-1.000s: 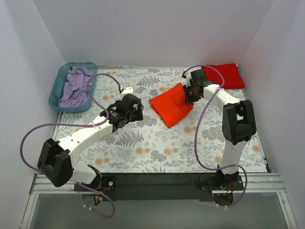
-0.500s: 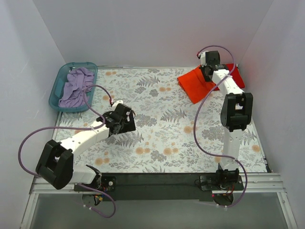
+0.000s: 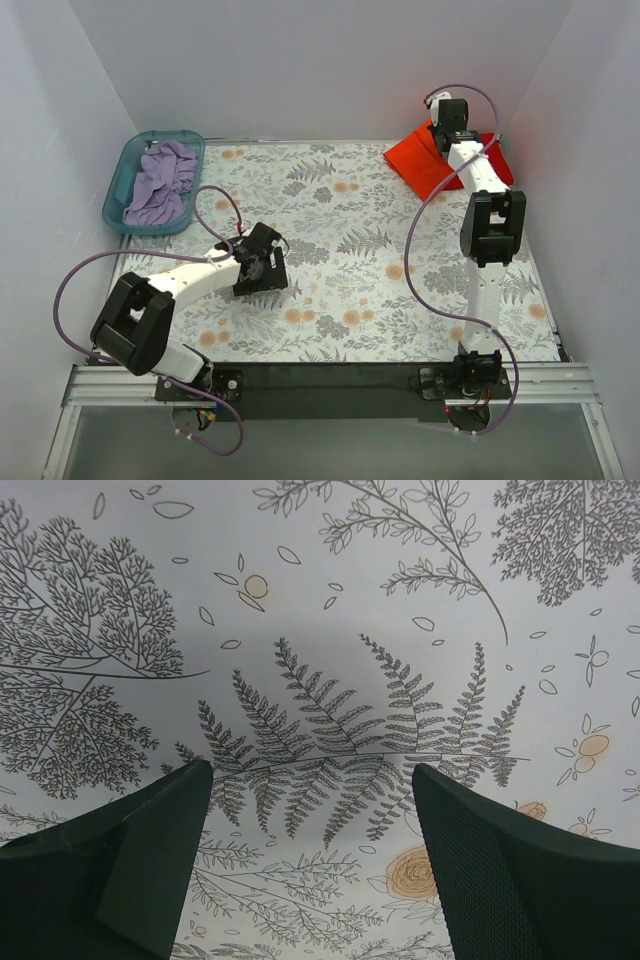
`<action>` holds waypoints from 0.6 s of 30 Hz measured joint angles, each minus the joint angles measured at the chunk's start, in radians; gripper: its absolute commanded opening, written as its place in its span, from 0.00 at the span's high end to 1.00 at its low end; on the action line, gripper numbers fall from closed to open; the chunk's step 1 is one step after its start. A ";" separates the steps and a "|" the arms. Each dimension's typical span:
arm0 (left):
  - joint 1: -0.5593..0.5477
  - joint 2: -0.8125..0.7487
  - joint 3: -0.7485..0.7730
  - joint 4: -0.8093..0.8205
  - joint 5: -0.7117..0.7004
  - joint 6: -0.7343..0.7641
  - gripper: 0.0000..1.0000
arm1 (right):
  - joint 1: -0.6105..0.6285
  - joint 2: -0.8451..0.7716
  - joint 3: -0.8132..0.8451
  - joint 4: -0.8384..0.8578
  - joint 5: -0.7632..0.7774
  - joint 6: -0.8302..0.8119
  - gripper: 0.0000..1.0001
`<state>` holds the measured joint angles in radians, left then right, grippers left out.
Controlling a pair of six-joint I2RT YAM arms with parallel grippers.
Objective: Fold and stack the t-shirts
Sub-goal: Neatly place the folded tshirt to the corner
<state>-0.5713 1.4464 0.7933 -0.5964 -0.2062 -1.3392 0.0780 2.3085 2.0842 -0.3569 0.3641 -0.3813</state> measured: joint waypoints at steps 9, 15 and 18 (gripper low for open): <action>0.000 0.042 0.015 -0.006 0.054 0.005 0.21 | -0.064 0.001 0.014 0.049 0.003 0.067 0.99; 0.000 0.053 0.026 -0.010 0.068 0.010 0.22 | -0.108 0.002 0.014 0.071 -0.006 0.104 0.99; 0.000 0.055 0.027 -0.010 0.072 0.013 0.22 | -0.127 0.002 0.013 0.078 -0.017 0.124 0.99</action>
<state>-0.5713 1.5017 0.8204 -0.6064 -0.1337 -1.3258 -0.0486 2.3100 2.0972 -0.2787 0.3470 -0.2577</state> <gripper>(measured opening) 0.783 0.185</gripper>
